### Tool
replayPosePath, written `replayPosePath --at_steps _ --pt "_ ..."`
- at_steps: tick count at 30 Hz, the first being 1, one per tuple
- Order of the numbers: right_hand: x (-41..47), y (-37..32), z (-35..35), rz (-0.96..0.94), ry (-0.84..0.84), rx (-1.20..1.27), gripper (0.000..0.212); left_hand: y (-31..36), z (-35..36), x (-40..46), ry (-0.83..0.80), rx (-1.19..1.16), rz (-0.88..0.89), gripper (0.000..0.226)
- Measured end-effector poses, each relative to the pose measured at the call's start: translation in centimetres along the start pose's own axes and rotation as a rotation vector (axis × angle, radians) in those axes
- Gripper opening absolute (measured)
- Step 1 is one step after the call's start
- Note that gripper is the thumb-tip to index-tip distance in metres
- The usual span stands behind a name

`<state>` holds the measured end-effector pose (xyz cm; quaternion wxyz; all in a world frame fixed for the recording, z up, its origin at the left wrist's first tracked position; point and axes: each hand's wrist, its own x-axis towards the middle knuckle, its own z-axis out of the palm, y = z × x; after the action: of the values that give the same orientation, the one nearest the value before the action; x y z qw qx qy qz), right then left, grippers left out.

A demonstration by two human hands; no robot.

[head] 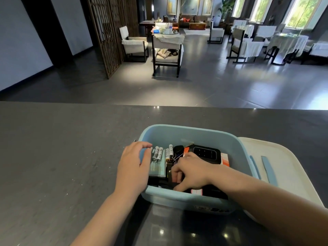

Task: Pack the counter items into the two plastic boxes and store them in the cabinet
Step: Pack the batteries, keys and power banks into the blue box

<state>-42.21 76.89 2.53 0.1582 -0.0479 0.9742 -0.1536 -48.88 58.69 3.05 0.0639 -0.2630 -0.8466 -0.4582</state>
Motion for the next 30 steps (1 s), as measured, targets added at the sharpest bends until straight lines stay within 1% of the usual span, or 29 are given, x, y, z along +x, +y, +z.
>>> replayPosePath --at_steps 3,7,10,13,21,23,25,27,30 --pt "-0.1 0.4 0.0 -0.019 0.017 -0.018 0.026 -0.2 0.1 0.2 -0.011 0.044 0.037 0.014" --pt "0.5 0.1 0.1 -0.035 -0.025 -0.113 0.023 -0.1 0.3 0.3 -0.01 0.077 0.051 0.011" --pt "0.8 -0.4 0.4 -0.045 -0.032 -0.195 0.033 -0.1 0.3 0.3 -0.016 0.101 0.066 0.01" --pt "0.3 0.1 0.5 -0.028 -0.03 -0.231 0.034 -0.3 0.2 0.5 -0.031 0.128 0.088 0.01" --pt "-0.3 0.5 1.0 -0.088 0.014 -0.281 0.023 -0.7 0.2 0.7 -0.049 0.137 0.099 0.012" --pt "-0.7 0.6 1.2 -0.089 0.026 -0.249 0.019 -0.8 0.3 0.7 -0.047 0.13 0.093 0.011" --pt "-1.0 0.5 0.9 -0.082 0.06 -0.122 0.029 -0.9 0.3 0.5 -0.04 0.12 0.088 0.01" --pt "-1.4 0.3 0.2 -0.057 0.16 0.041 0.038 -0.9 0.4 0.4 -0.024 0.101 0.083 0.009" --pt "-2.1 -0.1 -0.8 0.023 0.329 0.158 0.037 -0.4 0.4 0.2 -0.012 0.066 0.083 0.01"
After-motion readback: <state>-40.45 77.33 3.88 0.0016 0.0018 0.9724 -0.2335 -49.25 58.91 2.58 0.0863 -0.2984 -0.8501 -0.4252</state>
